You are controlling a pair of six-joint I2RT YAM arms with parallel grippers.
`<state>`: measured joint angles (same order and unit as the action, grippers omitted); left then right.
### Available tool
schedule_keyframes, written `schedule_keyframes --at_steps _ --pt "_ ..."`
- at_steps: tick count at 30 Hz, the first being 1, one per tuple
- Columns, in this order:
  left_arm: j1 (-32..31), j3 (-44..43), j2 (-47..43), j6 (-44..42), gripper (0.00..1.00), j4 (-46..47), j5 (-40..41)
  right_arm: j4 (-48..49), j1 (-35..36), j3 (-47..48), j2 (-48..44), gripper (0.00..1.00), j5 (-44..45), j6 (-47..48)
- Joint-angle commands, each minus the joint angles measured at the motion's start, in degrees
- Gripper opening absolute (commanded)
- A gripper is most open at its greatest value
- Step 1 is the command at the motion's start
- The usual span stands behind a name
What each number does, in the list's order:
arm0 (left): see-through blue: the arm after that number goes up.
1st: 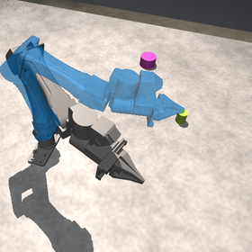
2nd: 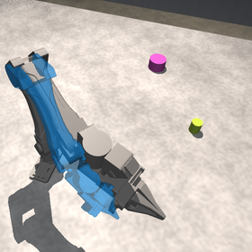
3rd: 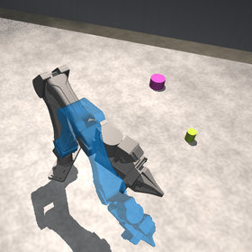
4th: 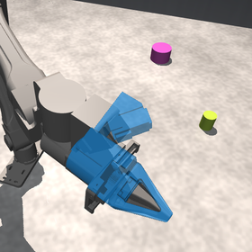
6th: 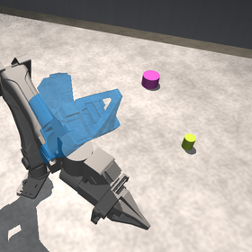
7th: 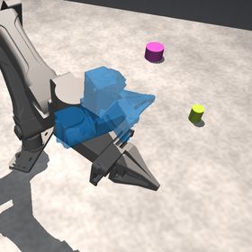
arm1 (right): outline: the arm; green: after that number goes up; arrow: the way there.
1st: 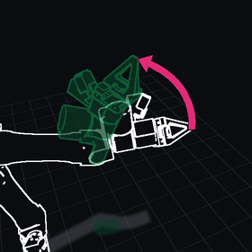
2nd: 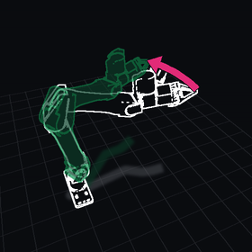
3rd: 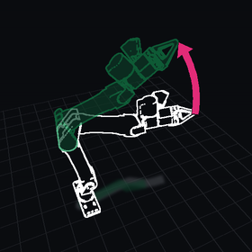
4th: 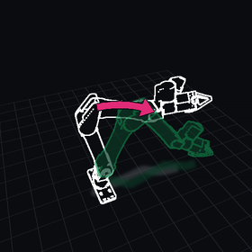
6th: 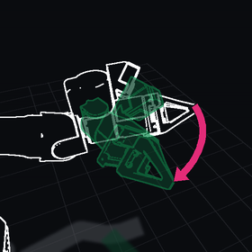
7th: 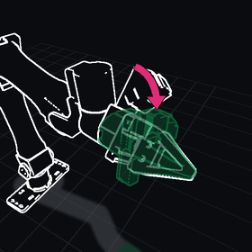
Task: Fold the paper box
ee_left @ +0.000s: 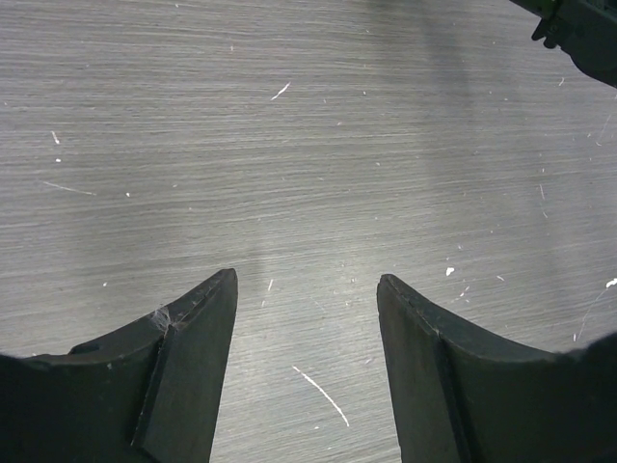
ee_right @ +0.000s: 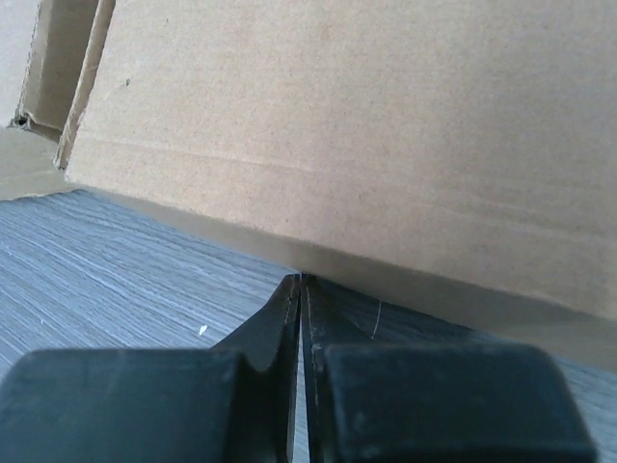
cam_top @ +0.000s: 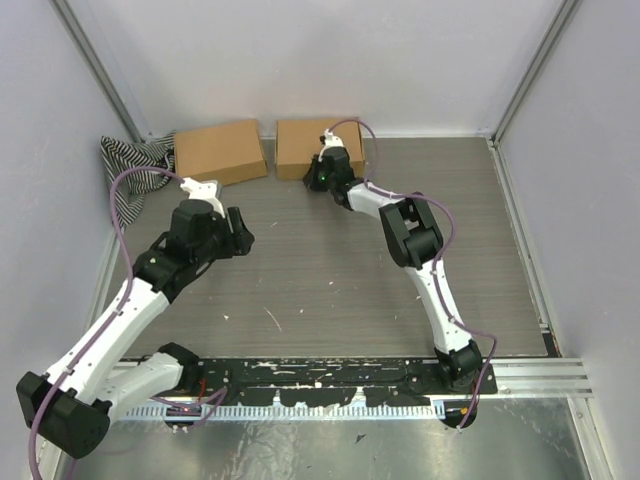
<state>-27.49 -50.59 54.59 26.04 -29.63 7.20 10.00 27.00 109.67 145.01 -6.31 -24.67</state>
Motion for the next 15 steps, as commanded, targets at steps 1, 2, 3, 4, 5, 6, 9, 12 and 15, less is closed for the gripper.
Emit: schedule_keyframes --at_steps 1,2,3,4,5,6,9,12,15 --pt "0.15 0.49 1.07 0.44 0.67 3.69 0.13 3.01 -0.20 -5.97 -7.81 0.09 0.59 4.23" --pt "0.13 0.49 1.30 0.56 0.67 4.01 -0.02 4.02 -0.20 -9.35 -10.35 0.09 0.47 4.39" --pt "0.10 0.62 1.41 0.71 0.67 4.41 -0.17 5.02 -0.18 -12.62 -13.43 0.10 0.27 4.64" --pt "0.15 0.89 1.52 0.68 0.67 4.83 -0.31 5.67 -0.19 -16.45 -16.83 0.10 -0.02 4.88" --pt "0.15 1.31 1.58 0.68 0.67 5.51 -0.47 6.65 -0.20 -21.73 -20.30 0.10 -0.12 5.11" --pt "0.13 1.86 1.64 0.68 0.67 6.13 -0.45 7.44 -0.20 -25.53 -24.07 0.12 -0.36 5.19" --pt "0.11 4.31 1.92 0.06 0.67 9.22 -1.29 8.88 -0.16 -35.74 -34.71 0.17 -1.23 5.42" --pt "0.15 6.87 2.63 -0.38 0.68 12.23 -2.10 5.61 -0.19 -42.98 -43.40 0.29 -2.48 5.04" --pt "0.15 8.77 3.21 0.09 0.70 13.96 -3.61 2.28 -0.20 -50.29 -51.02 0.47 -1.63 5.81"
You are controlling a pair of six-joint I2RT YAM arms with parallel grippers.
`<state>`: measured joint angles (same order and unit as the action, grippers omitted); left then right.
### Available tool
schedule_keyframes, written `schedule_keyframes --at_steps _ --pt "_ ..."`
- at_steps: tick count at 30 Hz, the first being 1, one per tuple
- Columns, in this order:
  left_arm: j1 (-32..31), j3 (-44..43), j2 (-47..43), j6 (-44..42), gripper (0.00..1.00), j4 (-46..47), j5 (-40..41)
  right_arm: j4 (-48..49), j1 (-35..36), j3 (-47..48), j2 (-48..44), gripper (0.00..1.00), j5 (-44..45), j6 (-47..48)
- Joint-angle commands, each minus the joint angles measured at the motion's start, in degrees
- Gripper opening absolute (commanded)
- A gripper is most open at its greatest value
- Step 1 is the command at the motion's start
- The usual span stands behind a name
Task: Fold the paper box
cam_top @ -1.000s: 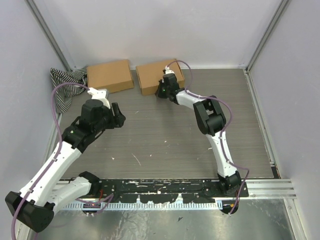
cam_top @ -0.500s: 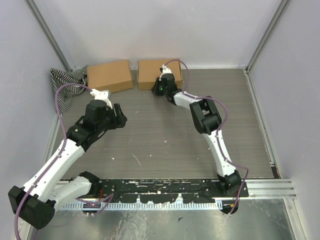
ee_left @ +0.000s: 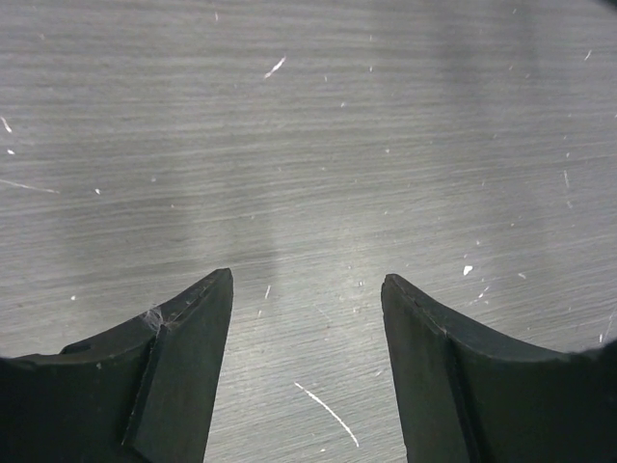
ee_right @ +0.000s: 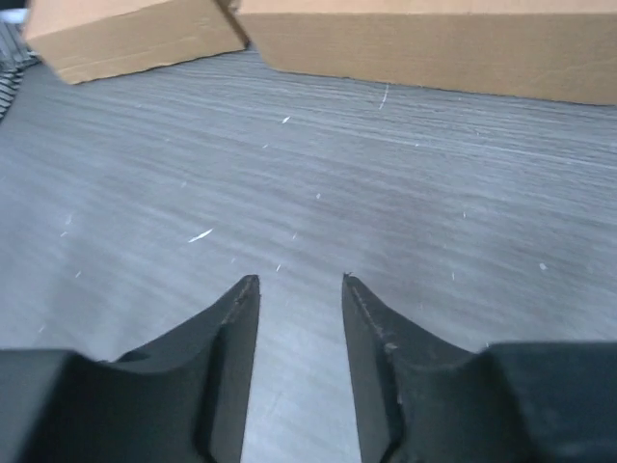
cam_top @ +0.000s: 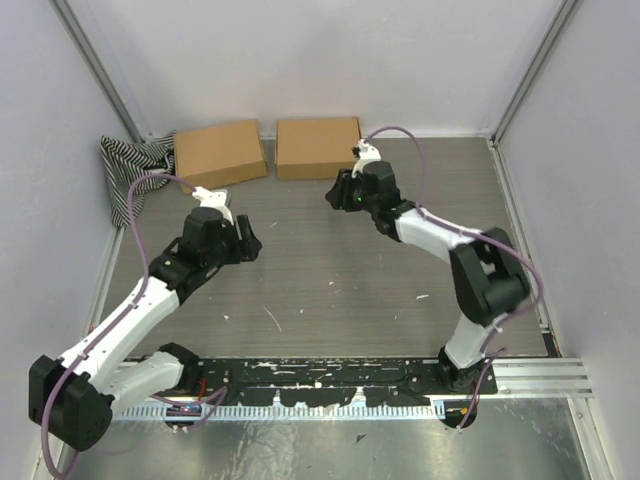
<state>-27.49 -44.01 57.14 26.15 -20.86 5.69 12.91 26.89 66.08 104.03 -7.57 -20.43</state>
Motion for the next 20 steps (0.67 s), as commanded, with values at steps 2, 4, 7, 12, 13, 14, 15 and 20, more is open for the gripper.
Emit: schedule_keyframes --at_steps 2,4,7,12,13,14,15,20 --pt "-0.02 3.36 0.70 0.12 0.80 6.27 -2.69 -2.81 -0.08 -11.49 -15.52 0.53 2.47 1.95" --pt "0.06 4.23 0.70 0.32 0.94 7.25 -3.21 -6.03 -0.09 -15.35 -22.18 0.68 6.47 2.37" --pt "0.06 4.18 0.56 1.25 0.98 7.00 -2.56 -10.20 -0.08 -19.60 -29.96 0.98 11.57 2.62" --pt "0.06 2.94 -0.13 1.36 0.98 5.45 0.11 -15.21 -0.09 -22.20 -37.80 1.00 16.87 2.52" --pt "0.06 2.86 -0.26 1.40 0.98 5.47 0.06 -16.32 -0.09 -22.08 -38.32 1.00 17.57 2.50" --pt "0.06 2.73 -0.21 1.63 0.98 5.34 0.07 -17.13 -0.09 -22.05 -38.70 1.00 17.84 2.67" --pt "0.06 2.64 -0.19 1.84 0.98 4.98 0.00 -17.59 -0.09 -22.35 -38.99 1.00 18.46 2.81" --pt "0.08 -1.01 -0.87 1.56 0.98 -2.18 1.33 -18.50 -0.09 -23.69 -40.83 1.00 22.17 1.49"
